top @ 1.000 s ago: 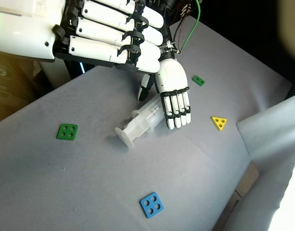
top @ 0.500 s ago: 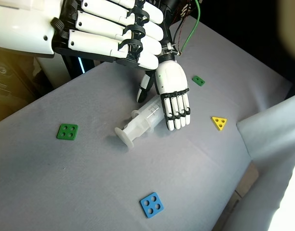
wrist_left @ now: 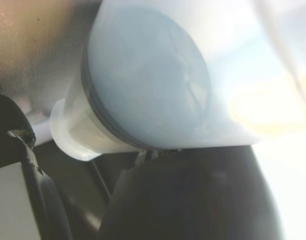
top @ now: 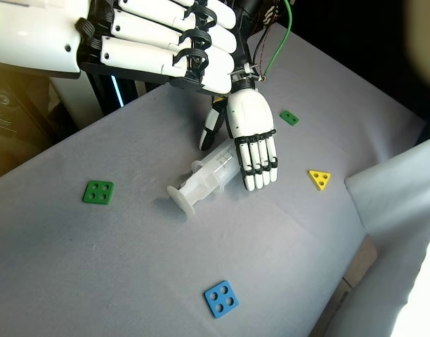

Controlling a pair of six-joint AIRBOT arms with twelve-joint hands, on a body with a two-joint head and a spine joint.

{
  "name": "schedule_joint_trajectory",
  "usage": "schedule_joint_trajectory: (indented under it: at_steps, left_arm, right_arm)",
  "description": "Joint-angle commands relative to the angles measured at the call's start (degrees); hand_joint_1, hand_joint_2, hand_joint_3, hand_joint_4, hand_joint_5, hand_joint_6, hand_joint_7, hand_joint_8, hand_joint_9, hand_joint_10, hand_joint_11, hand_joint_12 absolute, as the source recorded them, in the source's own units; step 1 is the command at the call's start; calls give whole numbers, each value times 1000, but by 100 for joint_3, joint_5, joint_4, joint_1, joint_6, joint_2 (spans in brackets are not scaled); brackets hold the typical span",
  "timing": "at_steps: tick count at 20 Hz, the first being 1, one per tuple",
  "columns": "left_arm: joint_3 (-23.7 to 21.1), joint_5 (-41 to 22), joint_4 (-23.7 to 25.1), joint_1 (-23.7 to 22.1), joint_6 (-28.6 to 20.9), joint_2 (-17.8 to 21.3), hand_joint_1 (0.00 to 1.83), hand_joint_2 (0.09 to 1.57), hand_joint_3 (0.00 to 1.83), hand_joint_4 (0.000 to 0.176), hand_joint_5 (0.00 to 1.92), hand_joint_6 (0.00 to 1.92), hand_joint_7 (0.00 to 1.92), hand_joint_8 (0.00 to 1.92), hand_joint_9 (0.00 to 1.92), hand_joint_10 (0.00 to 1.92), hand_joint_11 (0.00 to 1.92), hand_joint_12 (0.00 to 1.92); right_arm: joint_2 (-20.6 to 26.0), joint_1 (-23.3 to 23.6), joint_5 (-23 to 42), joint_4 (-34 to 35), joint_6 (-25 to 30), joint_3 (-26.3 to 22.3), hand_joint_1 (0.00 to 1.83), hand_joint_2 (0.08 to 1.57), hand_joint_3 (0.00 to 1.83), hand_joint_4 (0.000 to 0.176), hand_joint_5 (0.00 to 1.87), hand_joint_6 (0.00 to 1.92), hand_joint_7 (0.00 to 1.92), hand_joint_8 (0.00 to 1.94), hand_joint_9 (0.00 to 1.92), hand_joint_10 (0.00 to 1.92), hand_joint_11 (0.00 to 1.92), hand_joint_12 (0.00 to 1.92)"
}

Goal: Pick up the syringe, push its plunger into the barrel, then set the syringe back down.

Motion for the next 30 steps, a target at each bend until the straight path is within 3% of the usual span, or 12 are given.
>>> schedule_joint_trajectory:
  at_steps: [1,3,4,5,6,8,15,19,21,25,27,30]
  left_arm:
    - [17,-227,264,10,61,-51,943,1010,12,0,132,16,155,9,177,7,12,438]
    - [18,-227,253,6,65,-51,1043,1101,2,0,327,13,408,15,396,20,51,707]
    - [18,-227,253,4,67,-51,1193,1101,1,0,613,33,738,58,710,101,273,788]
    - [18,-227,253,1,67,-50,1326,1163,3,0,705,839,883,935,776,1140,526,974]
    - [18,-227,253,-1,67,-50,1251,1181,0,0,911,826,788,1424,740,1248,623,1179]
    - [18,-227,253,-7,67,-50,1217,1210,5,0,926,907,692,1613,659,1327,603,1259]
    - [6,-224,304,-82,45,-48,1219,1208,0,0,919,945,715,1577,643,1387,555,1325]
    - [-73,-202,334,-238,-104,21,1170,1252,0,0,759,1212,721,1574,595,1447,487,1467]
    - [-129,-201,334,-342,-141,62,1300,1245,1,0,727,1232,728,1508,646,1557,491,1491]
    - [-280,-159,263,-619,-173,208,1328,1260,2,0,699,1211,683,1562,631,1642,497,1521]
    - [-308,-158,183,-778,-156,275,1326,1268,0,0,675,1235,695,1564,616,1648,449,1548]
    - [-308,-123,-49,-1059,-9,411,1334,1245,1,0,712,1200,733,1510,650,1587,490,1464]
  right_arm:
    - [-7,93,-31,333,35,-11,0,1346,2,0,173,4,175,5,152,9,0,330]
    - [-7,91,-31,329,32,-13,0,1347,1,0,174,3,173,1,152,6,0,365]
    - [-6,90,-31,326,31,-12,0,1347,1,0,173,2,169,0,144,2,0,369]
    - [-5,88,-31,323,27,-12,0,1348,1,0,172,1,172,1,143,1,0,345]
    - [-5,85,-31,322,24,-12,0,1349,1,0,176,3,178,3,146,2,0,337]
    - [-5,85,-31,322,26,-12,0,1354,3,0,180,4,176,2,151,4,0,337]
    - [-3,-6,-755,329,114,-26,0,1349,0,0,181,4,179,3,151,4,0,337]
    - [2,-133,-1900,329,114,-185,0,1343,0,0,175,6,175,2,148,1,0,362]
    - [1,-197,-1893,330,118,-244,0,1343,0,0,167,2,166,1,143,3,0,354]
    - [3,-312,-2207,331,151,-495,0,1341,0,0,179,5,181,5,153,6,0,355]
    - [2,-414,-2934,331,448,-635,0,1341,0,0,176,3,181,5,156,6,0,350]
    - [1,-556,-3045,331,1221,-643,0,1338,0,0,184,4,187,3,162,6,0,392]
